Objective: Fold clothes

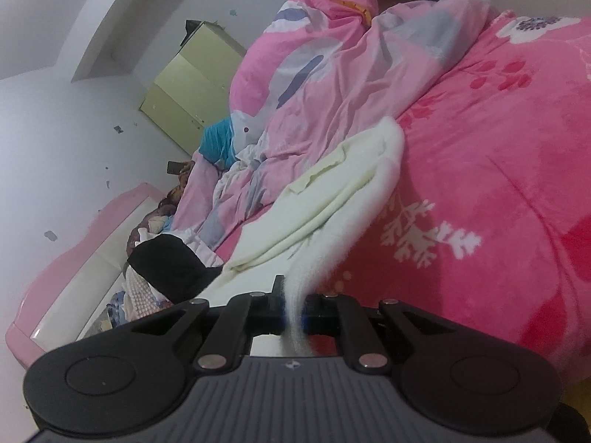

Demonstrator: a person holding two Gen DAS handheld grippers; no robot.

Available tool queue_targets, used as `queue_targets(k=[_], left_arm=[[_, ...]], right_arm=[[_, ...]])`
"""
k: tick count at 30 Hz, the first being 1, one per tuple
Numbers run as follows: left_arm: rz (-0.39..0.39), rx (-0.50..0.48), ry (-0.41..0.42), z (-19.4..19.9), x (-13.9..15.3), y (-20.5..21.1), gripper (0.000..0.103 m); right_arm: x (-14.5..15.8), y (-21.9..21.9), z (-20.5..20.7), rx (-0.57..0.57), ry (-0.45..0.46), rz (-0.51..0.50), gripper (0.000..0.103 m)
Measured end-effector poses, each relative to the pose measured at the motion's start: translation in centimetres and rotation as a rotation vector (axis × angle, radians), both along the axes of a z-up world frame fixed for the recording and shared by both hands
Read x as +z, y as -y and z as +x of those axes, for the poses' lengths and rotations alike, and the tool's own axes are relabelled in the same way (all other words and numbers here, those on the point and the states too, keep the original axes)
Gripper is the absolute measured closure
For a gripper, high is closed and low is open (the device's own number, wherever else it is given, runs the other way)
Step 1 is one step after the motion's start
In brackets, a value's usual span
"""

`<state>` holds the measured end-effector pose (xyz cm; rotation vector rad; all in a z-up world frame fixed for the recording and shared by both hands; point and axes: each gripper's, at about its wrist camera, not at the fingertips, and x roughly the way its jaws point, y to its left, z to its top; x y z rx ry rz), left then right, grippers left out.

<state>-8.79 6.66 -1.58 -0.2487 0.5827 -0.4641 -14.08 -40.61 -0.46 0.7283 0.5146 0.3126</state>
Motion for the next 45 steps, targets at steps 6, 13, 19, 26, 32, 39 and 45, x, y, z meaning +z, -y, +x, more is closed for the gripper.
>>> queue_targets(k=[6, 13, 19, 26, 32, 39, 45], left_arm=[[-0.023, -0.033, -0.011, -2.7, 0.2, -0.6, 0.096], [0.004, -0.071, -0.019, -5.1, -0.3, 0.0, 0.096], [-0.020, -0.069, -0.128, -3.6, -2.3, -0.4, 0.095], [-0.067, -0.057, -0.178, -3.0, -3.5, -1.3, 0.095], [-0.108, -0.071, -0.124, -3.0, -2.5, -1.6, 0.095], [-0.174, -0.081, -0.060, -2.1, -1.1, -2.1, 0.094], [-0.220, -0.079, -0.021, -0.5, 0.1, -2.5, 0.094]], right_arm=[[0.5, 0.3, -3.1, -0.008, 0.006, -0.012, 0.095], [-0.7, 1.5, -6.0, -0.041, -0.026, 0.001, 0.095], [-2.9, 1.6, -5.8, -0.051, -0.104, 0.018, 0.095], [-3.9, 2.1, -5.8, -0.052, -0.138, 0.036, 0.095], [-2.8, 1.9, -5.4, -0.048, -0.121, 0.026, 0.095], [0.1, 1.1, -4.1, -0.044, -0.072, -0.037, 0.095], [2.5, 0.6, -2.3, -0.051, -0.044, -0.081, 0.095]])
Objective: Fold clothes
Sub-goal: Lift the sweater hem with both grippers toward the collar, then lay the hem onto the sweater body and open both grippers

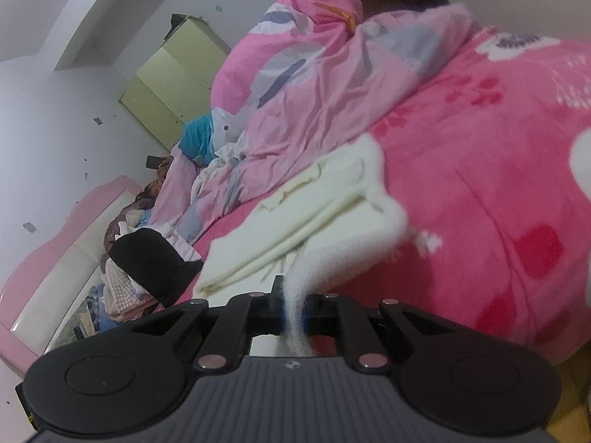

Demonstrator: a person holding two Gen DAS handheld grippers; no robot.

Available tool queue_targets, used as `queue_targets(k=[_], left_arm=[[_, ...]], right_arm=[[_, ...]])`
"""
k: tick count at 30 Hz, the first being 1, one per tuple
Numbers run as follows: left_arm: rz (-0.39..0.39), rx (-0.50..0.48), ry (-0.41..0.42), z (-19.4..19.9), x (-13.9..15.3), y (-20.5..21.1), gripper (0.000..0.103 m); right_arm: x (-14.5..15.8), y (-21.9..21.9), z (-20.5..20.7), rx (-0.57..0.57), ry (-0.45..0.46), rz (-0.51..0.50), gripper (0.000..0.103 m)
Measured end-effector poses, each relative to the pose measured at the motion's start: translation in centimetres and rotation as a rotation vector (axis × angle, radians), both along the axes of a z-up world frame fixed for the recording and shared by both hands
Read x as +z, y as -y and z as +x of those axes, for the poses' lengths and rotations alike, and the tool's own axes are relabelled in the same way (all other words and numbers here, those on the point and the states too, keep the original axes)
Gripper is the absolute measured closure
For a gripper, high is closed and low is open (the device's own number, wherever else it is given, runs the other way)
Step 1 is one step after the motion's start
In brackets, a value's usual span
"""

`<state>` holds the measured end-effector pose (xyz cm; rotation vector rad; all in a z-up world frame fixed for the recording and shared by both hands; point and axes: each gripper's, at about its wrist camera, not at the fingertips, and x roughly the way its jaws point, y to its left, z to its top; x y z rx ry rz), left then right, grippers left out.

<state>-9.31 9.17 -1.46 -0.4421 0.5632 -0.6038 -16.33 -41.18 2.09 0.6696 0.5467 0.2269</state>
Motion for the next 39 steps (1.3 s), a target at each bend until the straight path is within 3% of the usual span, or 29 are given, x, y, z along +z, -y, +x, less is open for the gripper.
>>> queue_targets(k=[12, 18, 31, 39], left_arm=[[-0.054, 0.073, 0.050, 7.2, 2.3, 0.1, 0.094], [-0.024, 0.132, 0.065, 11.5, 2.3, 1.0, 0.094], [0.042, 0.209, -0.009, 23.1, -0.9, 3.6, 0.094], [0.082, 0.241, -0.088, 26.9, -4.2, 4.6, 0.092]], right_arm=[[3.9, -0.4, 7.3, 0.000, 0.082, -0.064, 0.094], [4.0, 0.0, 12.9, -0.006, 0.099, -0.068, 0.094], [-1.2, 1.2, 25.4, -0.038, 0.064, -0.047, 0.094], [-6.6, 2.6, 30.1, -0.058, -0.017, -0.002, 0.094]])
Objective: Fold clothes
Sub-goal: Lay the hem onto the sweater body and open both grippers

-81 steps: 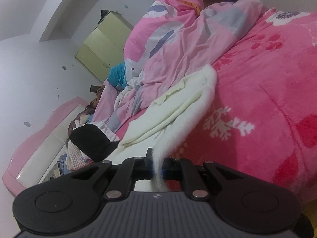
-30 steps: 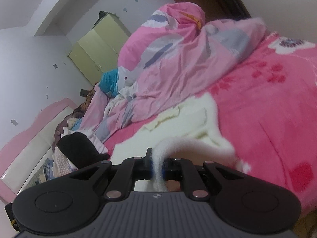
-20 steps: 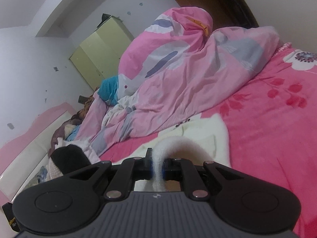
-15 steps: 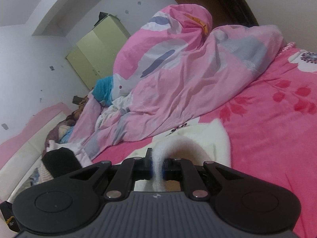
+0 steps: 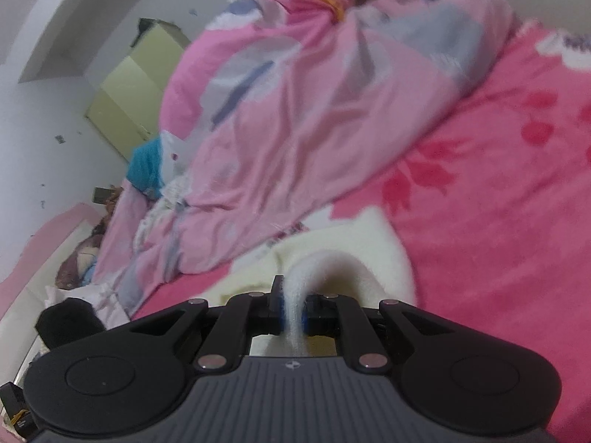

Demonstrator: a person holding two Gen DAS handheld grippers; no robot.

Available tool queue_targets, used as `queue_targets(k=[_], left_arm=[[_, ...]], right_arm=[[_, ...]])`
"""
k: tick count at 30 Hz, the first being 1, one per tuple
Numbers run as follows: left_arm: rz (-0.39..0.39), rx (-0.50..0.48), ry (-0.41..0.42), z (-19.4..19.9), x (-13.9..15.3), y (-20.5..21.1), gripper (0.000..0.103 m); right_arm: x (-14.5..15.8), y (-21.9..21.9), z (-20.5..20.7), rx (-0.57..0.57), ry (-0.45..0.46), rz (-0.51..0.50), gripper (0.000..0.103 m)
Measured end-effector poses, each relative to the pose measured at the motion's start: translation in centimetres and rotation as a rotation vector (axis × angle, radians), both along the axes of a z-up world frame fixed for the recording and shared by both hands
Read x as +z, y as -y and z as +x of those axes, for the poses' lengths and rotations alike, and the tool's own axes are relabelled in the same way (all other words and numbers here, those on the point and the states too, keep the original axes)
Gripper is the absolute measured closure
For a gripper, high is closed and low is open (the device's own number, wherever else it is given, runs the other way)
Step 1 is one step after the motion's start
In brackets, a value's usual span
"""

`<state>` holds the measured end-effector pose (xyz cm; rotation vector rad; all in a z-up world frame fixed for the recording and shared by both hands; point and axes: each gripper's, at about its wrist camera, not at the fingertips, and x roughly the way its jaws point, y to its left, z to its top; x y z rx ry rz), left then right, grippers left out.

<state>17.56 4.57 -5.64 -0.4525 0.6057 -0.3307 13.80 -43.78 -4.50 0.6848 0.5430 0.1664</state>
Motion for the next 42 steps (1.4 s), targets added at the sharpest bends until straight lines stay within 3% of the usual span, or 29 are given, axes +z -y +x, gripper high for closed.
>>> queue_targets(k=[4, 7, 9, 10, 12, 14, 18, 20, 25, 32, 38, 42], left_arm=[[-0.016, 0.008, -0.032, 0.6, -1.0, -0.2, 0.086], [-0.061, 0.004, -0.058, 0.8, -0.8, -0.7, 0.080], [-0.105, 0.005, -0.075, 0.9, -0.6, -1.1, 0.071], [-0.132, 0.007, -0.082, 0.8, -0.4, -1.4, 0.064], [-0.165, 0.038, -0.073, 0.2, 0.0, -2.0, 0.058], [-0.191, 0.072, -0.054, -0.5, 0.6, -2.7, 0.041], [-0.197, 0.136, -0.033, -1.9, 1.8, -4.0, 0.034], [-0.201, 0.141, -0.032, -2.9, 2.3, -4.5, 0.034], [-0.193, 0.090, -0.045, -6.3, 2.8, -5.0, 0.033], [-0.206, -0.012, -0.114, -11.8, 1.4, -4.5, 0.033], [-0.218, -0.061, -0.159, -14.5, -0.2, -3.5, 0.033], [-0.230, -0.064, -0.180, -15.5, -1.2, -3.3, 0.033]], right_arm=[[-2.6, 0.9, 1.1, -0.006, -0.052, 0.073, 0.095], [-3.3, 2.0, 1.3, -0.003, -0.070, 0.183, 0.091], [-3.4, 2.7, 1.0, -0.004, -0.074, 0.250, 0.078], [-3.4, 3.1, 0.8, -0.007, -0.071, 0.285, 0.063], [-3.5, 4.2, 0.2, -0.023, -0.066, 0.374, 0.054], [-3.8, 5.4, -0.5, -0.051, -0.067, 0.455, 0.039], [-4.7, 7.6, -2.6, -0.137, -0.082, 0.593, 0.029], [-4.7, 8.3, -4.0, -0.179, -0.097, 0.613, 0.027], [-4.8, 8.0, -8.5, -0.150, -0.070, 0.690, 0.027], [-4.4, 6.3, -15.1, -0.126, -0.028, 0.733, 0.026], [-3.0, 4.1, -18.2, -0.056, -0.054, 0.628, 0.026], [-3.0, 1.5, -18.0, 0.025, -0.106, 0.596, 0.026]])
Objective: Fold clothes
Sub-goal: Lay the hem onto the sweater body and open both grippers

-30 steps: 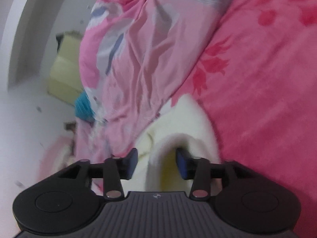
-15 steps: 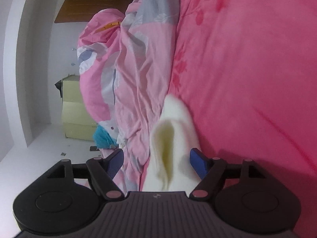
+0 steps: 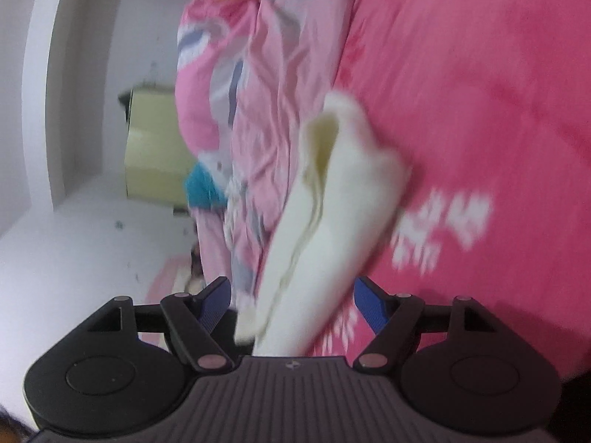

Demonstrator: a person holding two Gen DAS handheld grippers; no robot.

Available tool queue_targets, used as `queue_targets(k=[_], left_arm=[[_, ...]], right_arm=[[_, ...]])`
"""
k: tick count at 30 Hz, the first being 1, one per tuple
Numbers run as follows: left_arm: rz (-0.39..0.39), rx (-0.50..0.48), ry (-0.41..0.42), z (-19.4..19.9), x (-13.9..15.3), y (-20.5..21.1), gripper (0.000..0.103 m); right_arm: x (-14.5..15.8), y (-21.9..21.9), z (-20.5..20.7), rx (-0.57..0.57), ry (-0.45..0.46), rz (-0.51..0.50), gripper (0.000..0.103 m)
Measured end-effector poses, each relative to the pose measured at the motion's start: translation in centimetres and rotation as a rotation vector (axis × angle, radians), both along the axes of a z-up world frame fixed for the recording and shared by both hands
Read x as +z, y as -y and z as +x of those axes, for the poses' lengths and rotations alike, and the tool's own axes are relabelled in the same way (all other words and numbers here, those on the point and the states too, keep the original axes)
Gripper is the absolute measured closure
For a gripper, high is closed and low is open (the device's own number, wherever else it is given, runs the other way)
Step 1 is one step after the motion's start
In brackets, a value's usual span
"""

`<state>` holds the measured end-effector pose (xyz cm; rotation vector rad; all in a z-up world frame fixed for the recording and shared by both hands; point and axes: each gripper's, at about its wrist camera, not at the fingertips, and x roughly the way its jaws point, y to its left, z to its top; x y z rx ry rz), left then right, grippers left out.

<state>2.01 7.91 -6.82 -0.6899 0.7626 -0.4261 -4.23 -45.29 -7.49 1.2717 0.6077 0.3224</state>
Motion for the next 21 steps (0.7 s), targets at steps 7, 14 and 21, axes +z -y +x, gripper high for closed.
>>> queue_targets(k=[7, 14, 21], left_arm=[[0.029, -0.020, 0.004, -1.4, -0.5, 0.0, 0.033], [-0.014, -0.018, -0.002, -0.1, -0.7, 0.1, 0.033], [-0.158, -0.011, -0.081, 2.6, -3.3, 0.6, 0.030]], right_arm=[[1.4, -6.0, 0.1, 0.139, -0.057, -0.284, 0.027], [4.8, -10.7, 1.5, 0.159, -0.010, -0.791, 0.027], [0.9, -8.2, 3.2, 0.088, -0.071, -0.406, 0.028]])
